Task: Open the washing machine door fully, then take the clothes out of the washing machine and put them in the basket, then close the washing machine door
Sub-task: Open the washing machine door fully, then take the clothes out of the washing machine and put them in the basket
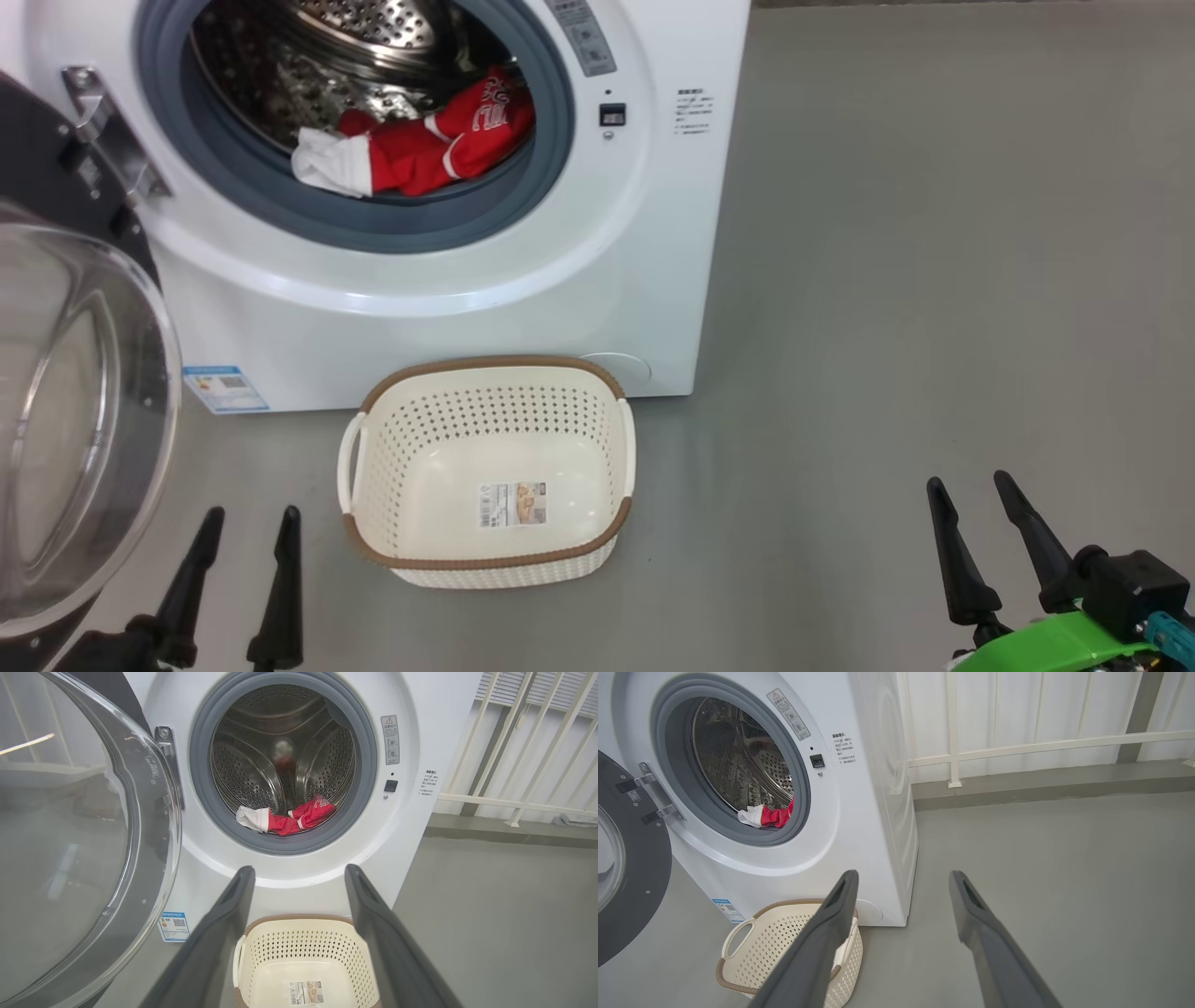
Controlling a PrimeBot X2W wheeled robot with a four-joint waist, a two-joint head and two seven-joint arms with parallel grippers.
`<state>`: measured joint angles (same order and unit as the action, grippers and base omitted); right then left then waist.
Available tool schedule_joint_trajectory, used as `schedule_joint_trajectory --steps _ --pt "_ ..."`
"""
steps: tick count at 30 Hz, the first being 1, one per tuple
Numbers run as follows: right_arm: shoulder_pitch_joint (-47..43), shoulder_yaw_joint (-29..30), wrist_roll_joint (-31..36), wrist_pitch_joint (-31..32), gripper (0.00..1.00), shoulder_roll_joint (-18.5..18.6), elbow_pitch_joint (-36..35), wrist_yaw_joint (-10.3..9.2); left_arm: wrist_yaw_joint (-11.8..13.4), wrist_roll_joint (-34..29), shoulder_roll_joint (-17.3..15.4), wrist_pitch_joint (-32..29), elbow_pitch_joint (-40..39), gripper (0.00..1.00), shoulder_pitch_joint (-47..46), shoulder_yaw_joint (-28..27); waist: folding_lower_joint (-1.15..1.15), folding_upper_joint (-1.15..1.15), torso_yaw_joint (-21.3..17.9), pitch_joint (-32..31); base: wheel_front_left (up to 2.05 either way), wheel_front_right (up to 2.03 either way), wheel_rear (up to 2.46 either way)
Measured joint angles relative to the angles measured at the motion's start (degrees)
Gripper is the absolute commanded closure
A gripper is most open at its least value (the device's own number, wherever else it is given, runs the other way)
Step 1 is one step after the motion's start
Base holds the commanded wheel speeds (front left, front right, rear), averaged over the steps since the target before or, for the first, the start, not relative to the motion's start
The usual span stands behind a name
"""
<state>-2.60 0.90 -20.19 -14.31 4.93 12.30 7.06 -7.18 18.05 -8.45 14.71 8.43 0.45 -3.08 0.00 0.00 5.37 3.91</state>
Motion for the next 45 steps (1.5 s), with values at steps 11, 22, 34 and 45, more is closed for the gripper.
schedule_joint_trajectory --steps 11,22,34,45 --pt "-2.5 2.3 0.0 0.0 0.0 0.0 -1.1 0.0 0.0 2.0 -0.2 0.0 -0.4 0.0 1.1 2.7 0.0 0.0 -3.1 -1.0 0.0 0.0 0.0" --pt "-2.6 2.4 0.0 0.0 0.0 -0.1 -1.5 0.0 0.0 2.0 -0.3 0.0 -0.4 0.0 1.1 2.6 0.0 0.0 -3.4 -0.5 0.0 0.0 0.0" --pt "-2.6 2.4 0.0 0.0 0.0 -0.2 -1.6 0.0 0.0 2.2 -0.8 0.0 -0.2 0.0 1.0 2.9 0.0 0.0 -2.8 -0.1 0.01 -0.01 0.0" --pt "-2.6 2.6 0.0 0.0 0.0 -0.2 -1.6 0.0 0.0 3.2 -0.8 0.0 -0.2 0.0 0.7 2.9 0.0 0.0 -2.5 0.5 0.66 -0.72 0.06"
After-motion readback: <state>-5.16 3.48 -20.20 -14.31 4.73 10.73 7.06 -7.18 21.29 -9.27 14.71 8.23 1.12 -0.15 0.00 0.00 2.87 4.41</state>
